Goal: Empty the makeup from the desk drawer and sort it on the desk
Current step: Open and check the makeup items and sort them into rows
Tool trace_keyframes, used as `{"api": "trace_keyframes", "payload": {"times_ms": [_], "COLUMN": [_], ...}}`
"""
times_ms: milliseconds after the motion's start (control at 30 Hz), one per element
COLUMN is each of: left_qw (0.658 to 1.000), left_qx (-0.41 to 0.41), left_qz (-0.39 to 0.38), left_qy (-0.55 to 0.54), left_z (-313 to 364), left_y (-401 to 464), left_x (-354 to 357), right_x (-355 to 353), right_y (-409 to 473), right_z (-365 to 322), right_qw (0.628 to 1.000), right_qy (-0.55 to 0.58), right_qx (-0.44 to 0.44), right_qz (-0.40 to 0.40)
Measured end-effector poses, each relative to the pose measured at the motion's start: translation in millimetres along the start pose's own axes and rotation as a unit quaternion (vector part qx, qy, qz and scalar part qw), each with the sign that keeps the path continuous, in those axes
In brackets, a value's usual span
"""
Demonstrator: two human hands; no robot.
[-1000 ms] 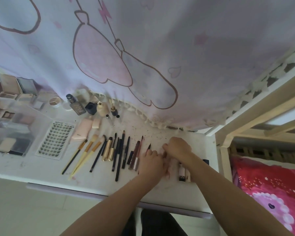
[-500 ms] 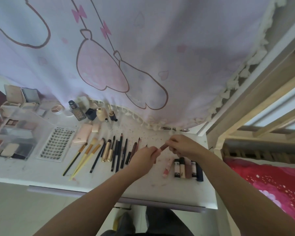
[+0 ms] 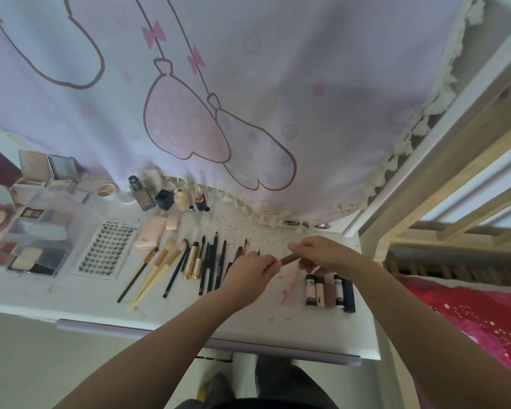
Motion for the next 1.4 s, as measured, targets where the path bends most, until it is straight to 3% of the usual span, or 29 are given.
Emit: {"api": "trace_keyframes", "payload": {"times_ms": [100, 267, 400, 600, 800, 967, 1100, 1167, 1267, 1400], "left_qw": [1.000, 1.000, 1.000, 1.000, 1.000, 0.998, 0.981, 0.963, 0.951, 0.931], "left_qx": [0.005, -0.004, 0.012, -0.009, -0.019, -0.061, -0.147, -0.187, -0.193, -0.220], "left_qz": [-0.005, 0.001, 0.006, -0.007, -0.013, -0.006, 0.045, 0.081, 0.126, 0.197], "left_qy": [0.009, 0.021, 0.013, 0.021, 0.018, -0.018, -0.119, -0.175, -0.204, -0.215], "left_z": [0, -4, -4, -10, -18, -40, -59, -67, -70, -75], "left_y": [0, 1, 2, 0, 0, -3, -1, 2, 9, 23], "left_x": [-4, -7, -7, -6, -8, -13, -20, -24, -31, -37], "right_x": [1, -5, -4, -7, -7, -25, -22, -7, 24, 54], "right_y": [3, 1, 1, 4, 9, 5, 6, 13, 32, 67], "right_z": [-1, -1, -2, -1, -2, 4, 11, 10, 1, -15], "right_qw": [0.998, 1.000, 0.998, 1.000, 0.996, 0.999, 0.989, 0.984, 0.991, 0.985], "right_qy": [-0.056, 0.000, -0.060, 0.021, -0.078, -0.018, 0.143, 0.169, 0.111, -0.036], "right_qx": [-0.005, -0.005, 0.002, -0.005, -0.009, 0.023, -0.001, -0.032, -0.073, -0.155], "right_qz": [0.012, -0.016, -0.016, -0.020, -0.034, -0.032, -0.036, -0.046, -0.023, 0.069]}}
Point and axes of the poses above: each hand's wrist, its own y-axis towards the middle knuckle, its own x-axis out of the palm, z = x × y, the point moved 2 cm from there along y, towards the middle knuckle, and after that the axes turned 6 degrees about -x, right-handed, at the moved point
